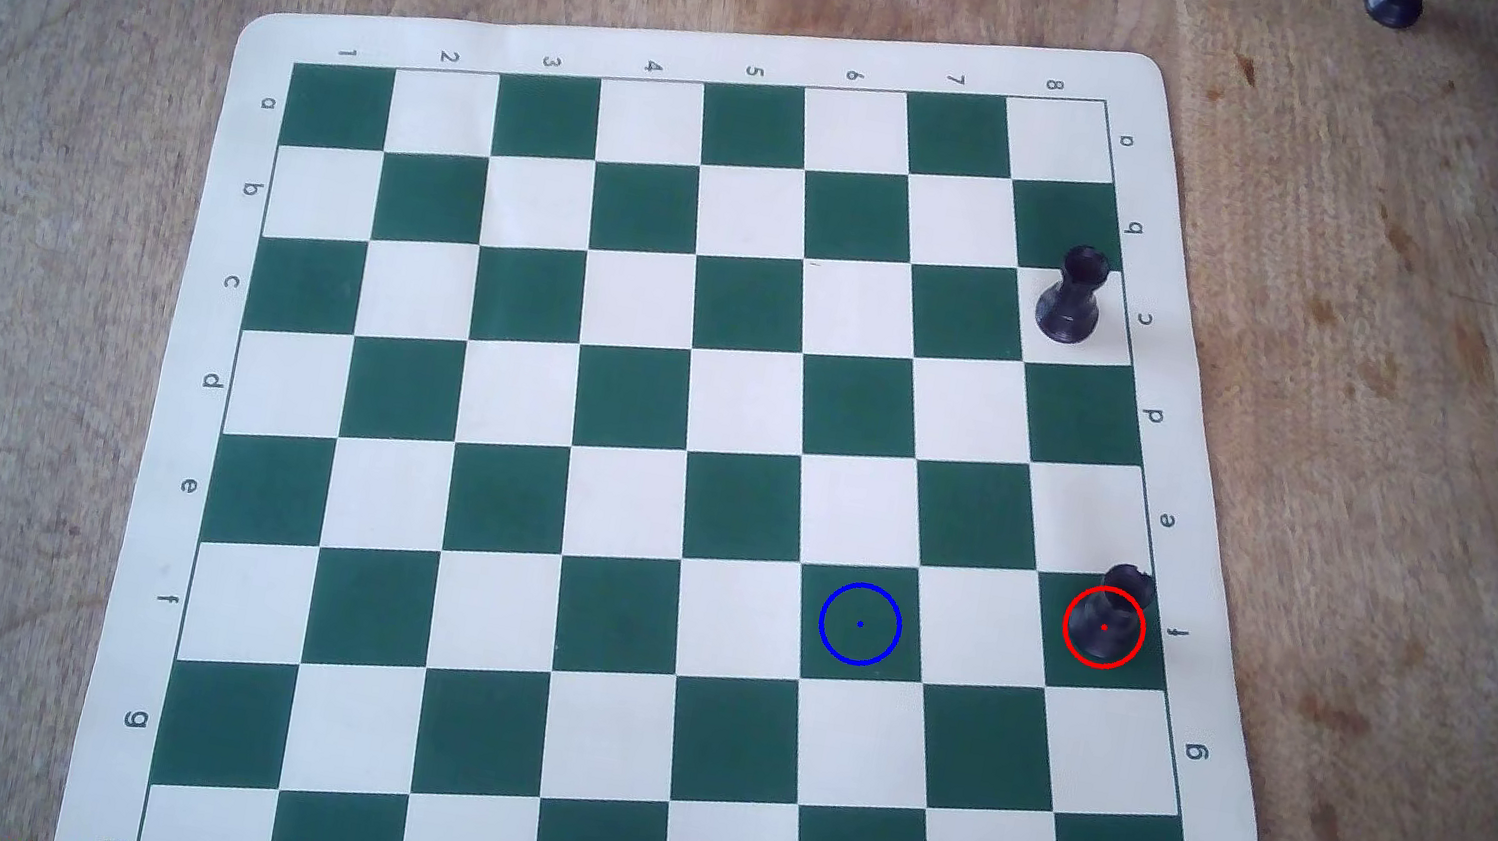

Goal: Move the chess piece from red to blue

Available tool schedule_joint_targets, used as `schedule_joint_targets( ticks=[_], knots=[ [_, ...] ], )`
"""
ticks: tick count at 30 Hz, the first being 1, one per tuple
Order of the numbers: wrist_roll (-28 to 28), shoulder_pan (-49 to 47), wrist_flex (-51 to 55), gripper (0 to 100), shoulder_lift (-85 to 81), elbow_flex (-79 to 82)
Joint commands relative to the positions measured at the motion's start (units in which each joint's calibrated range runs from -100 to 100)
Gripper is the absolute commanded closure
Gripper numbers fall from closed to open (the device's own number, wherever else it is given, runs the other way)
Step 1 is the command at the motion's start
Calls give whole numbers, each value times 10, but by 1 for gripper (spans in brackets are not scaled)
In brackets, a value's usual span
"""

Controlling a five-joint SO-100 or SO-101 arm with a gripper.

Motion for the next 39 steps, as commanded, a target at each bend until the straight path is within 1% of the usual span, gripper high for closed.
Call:
schedule_joint_targets(
  ticks=[1,2,3,8,10,11,14,15,18,19,20,23,24,25,27,28,30,33,34,36,39],
  knots=[
    [9,0,175,66,-2,9],
    [9,4,213,63,-2,9],
    [9,4,233,62,-1,9],
    [8,32,359,62,-1,-7],
    [3,45,436,61,-1,-37],
    [-7,52,534,61,-1,-81],
    [-13,55,733,62,-2,-173],
    [-17,55,863,63,-2,-242],
    [-26,54,1011,62,-2,-327],
    [-33,54,1076,62,0,-362],
    [-46,50,1181,62,1,-417],
    [-59,40,1315,62,9,-476],
    [-63,33,1385,63,16,-491],
    [-64,26,1423,63,28,-503],
    [-67,19,1494,64,68,-535],
    [-74,11,1547,66,109,-561],
    [-89,-10,1573,70,146,-580],
    [-94,-27,1600,70,200,-613],
    [-94,-31,1615,70,219,-626],
    [-94,-48,1653,65,271,-652],
    [-103,-71,1670,62,306,-653]
  ],
)
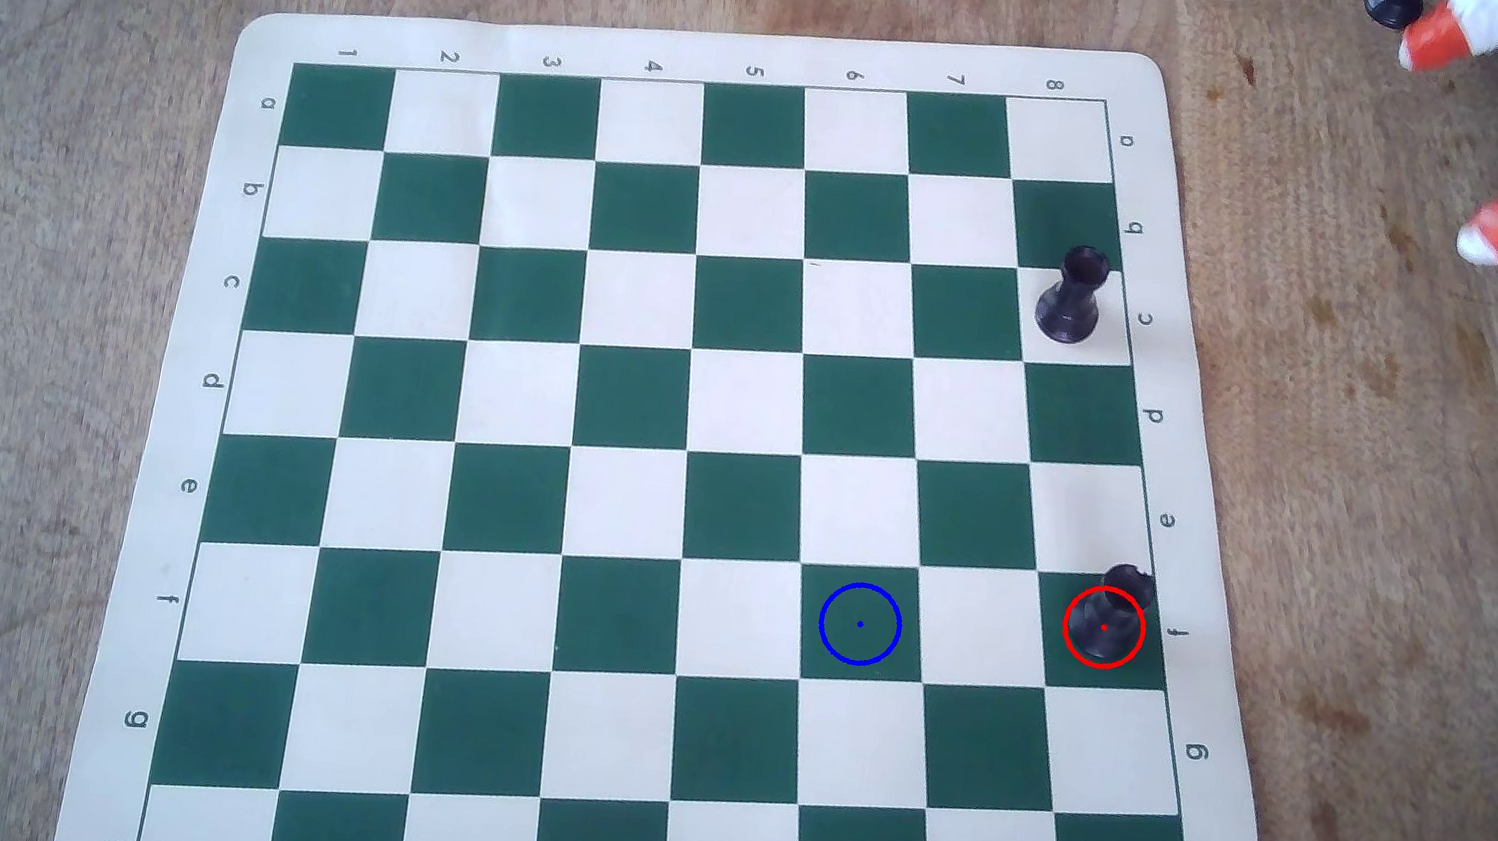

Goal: Move the chess piece from red to blue

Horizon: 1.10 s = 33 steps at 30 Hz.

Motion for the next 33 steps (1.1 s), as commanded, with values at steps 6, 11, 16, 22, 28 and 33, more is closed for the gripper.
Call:
schedule_joint_targets(
  ticks=[6,11,16,22,28,33],
  knots=[
    [-72,-141,9,64,158,-1],
    [-91,-183,-64,65,139,98],
    [-91,-168,-185,63,36,259],
    [-89,-155,-304,63,9,402],
    [-86,-141,-470,63,105,450],
    [-84,-152,-534,63,154,449]
  ],
)
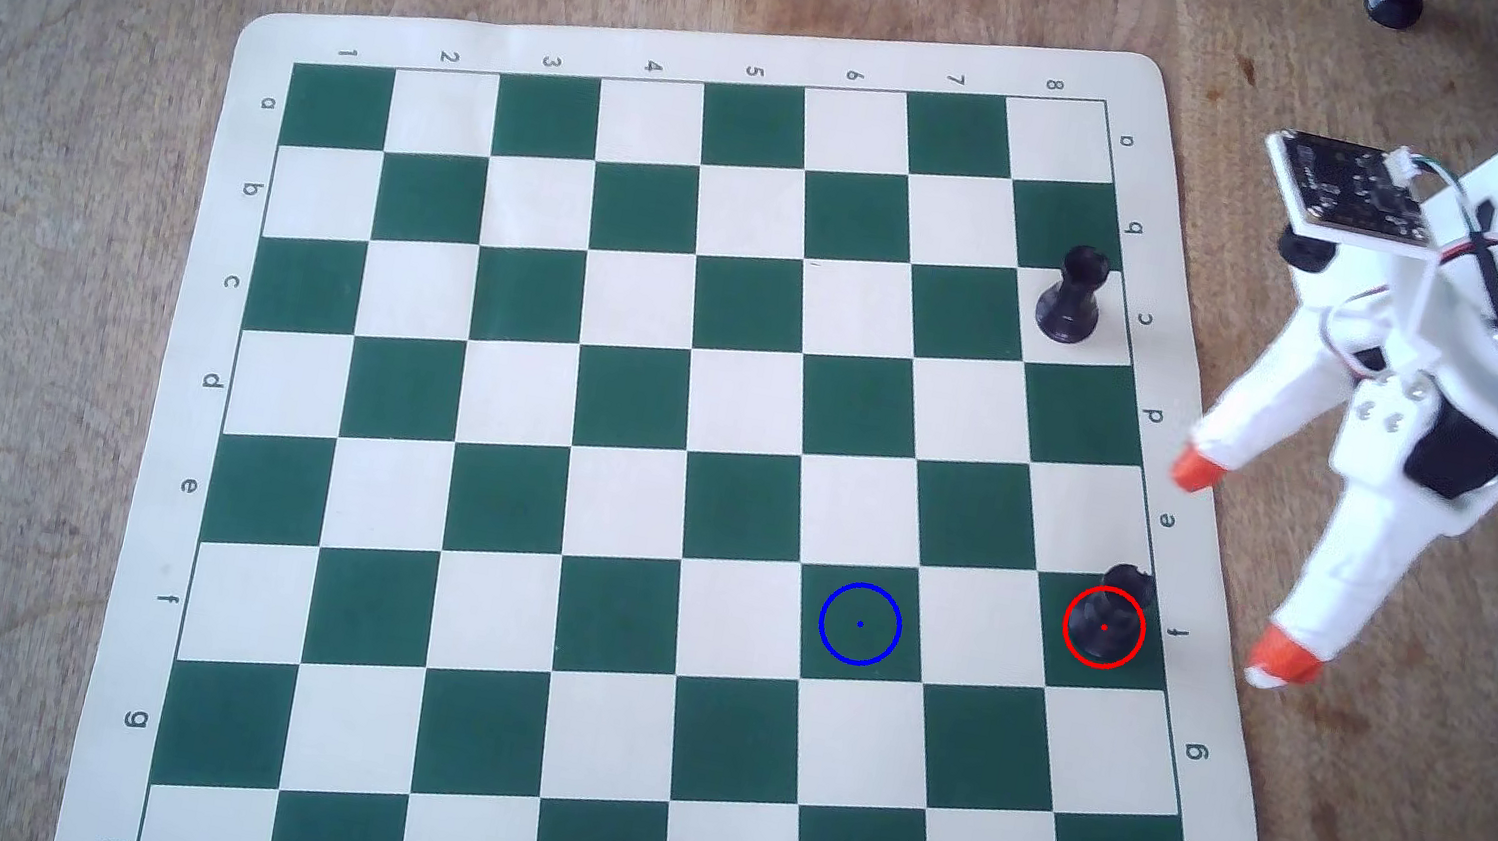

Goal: Move the chess piece from red to blue

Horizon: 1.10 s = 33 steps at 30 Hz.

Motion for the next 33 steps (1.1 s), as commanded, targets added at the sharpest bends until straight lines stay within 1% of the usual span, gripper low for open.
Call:
schedule_joint_targets(
  ticks=[1,12,18,20,25,26,33],
  knots=[
    [3,-12,-50,63,28,-8],
    [2,-42,-47,64,22,19],
    [4,-41,-73,65,39,19],
    [4,-41,-88,65,59,15],
    [5,-38,-177,64,131,13],
    [6,-37,-208,64,157,10],
    [14,-32,-223,65,161,-6]
  ],
)
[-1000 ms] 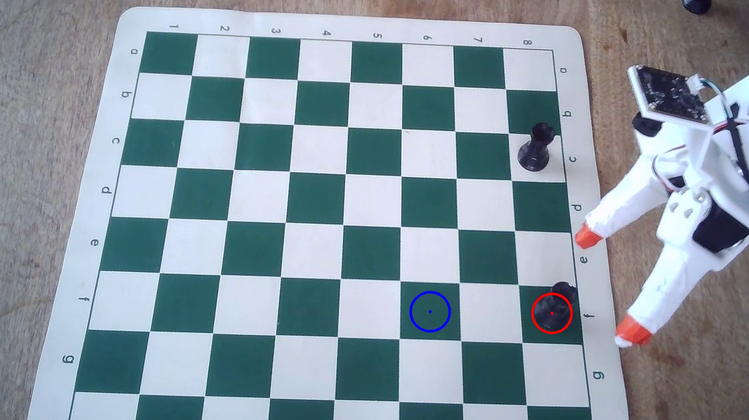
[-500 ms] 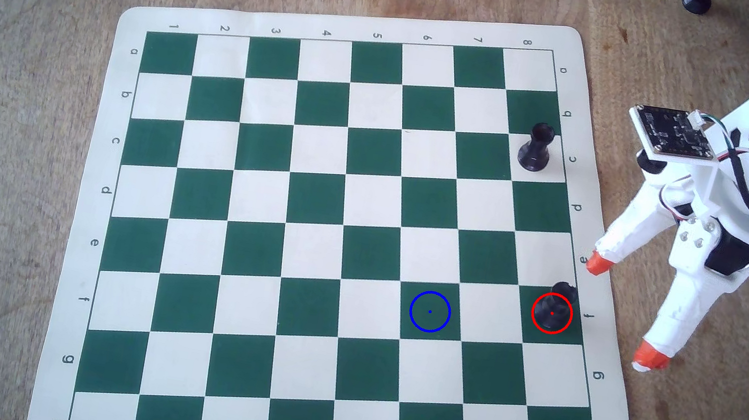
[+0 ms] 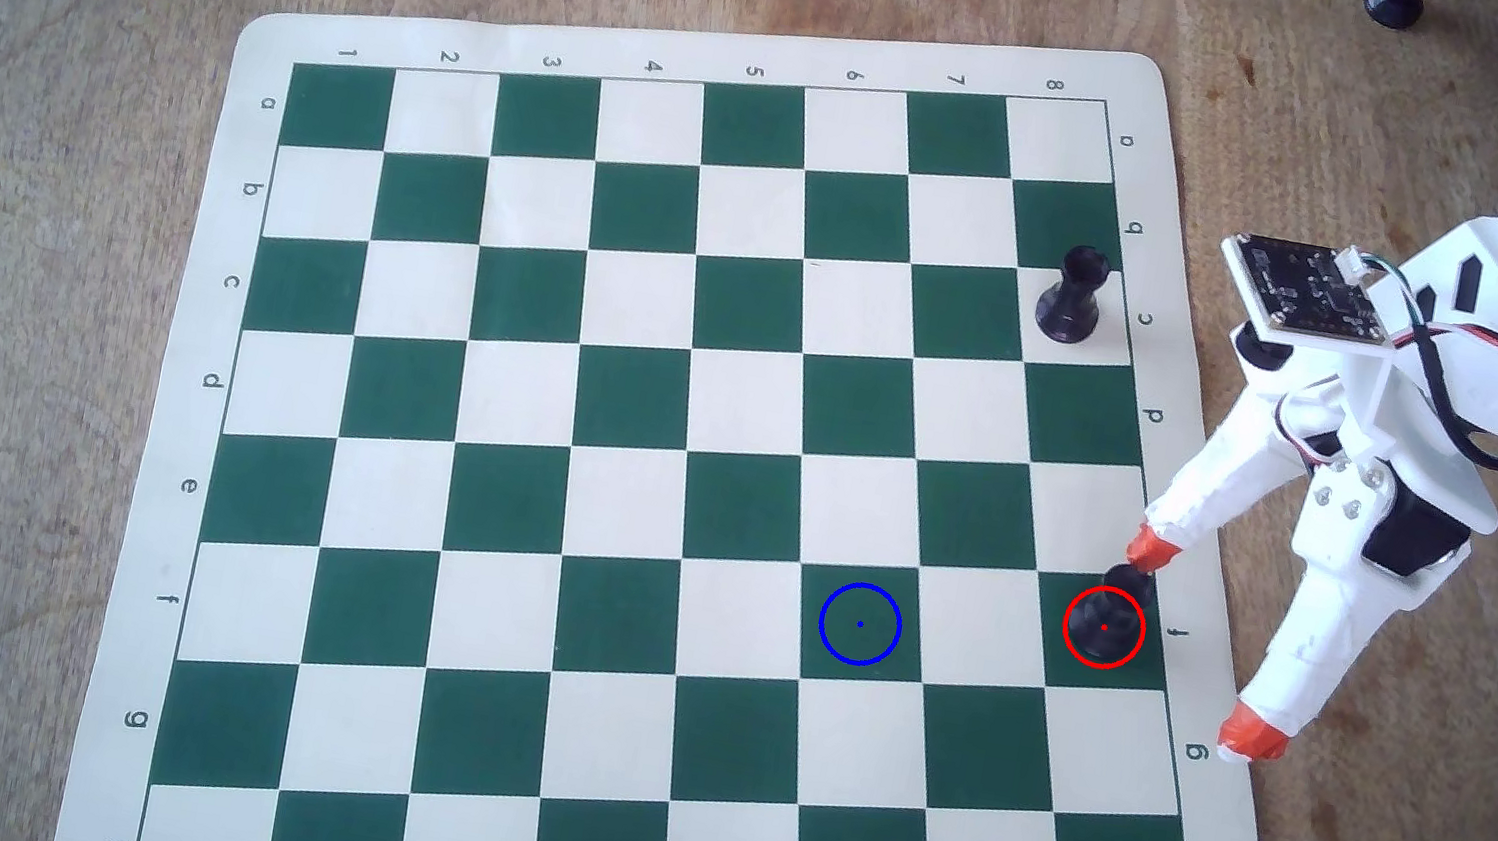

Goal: Move the chess piece from red to blue

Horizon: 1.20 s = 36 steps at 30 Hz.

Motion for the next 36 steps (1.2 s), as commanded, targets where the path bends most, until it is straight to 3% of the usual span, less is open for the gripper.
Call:
schedule_joint_targets(
  ticks=[1,14,20,36],
  knots=[
    [12,7,-20,65,-3,-38],
    [16,17,-97,66,67,-46],
    [16,28,-119,74,75,-48],
    [17,20,-108,80,70,-54]
  ],
)
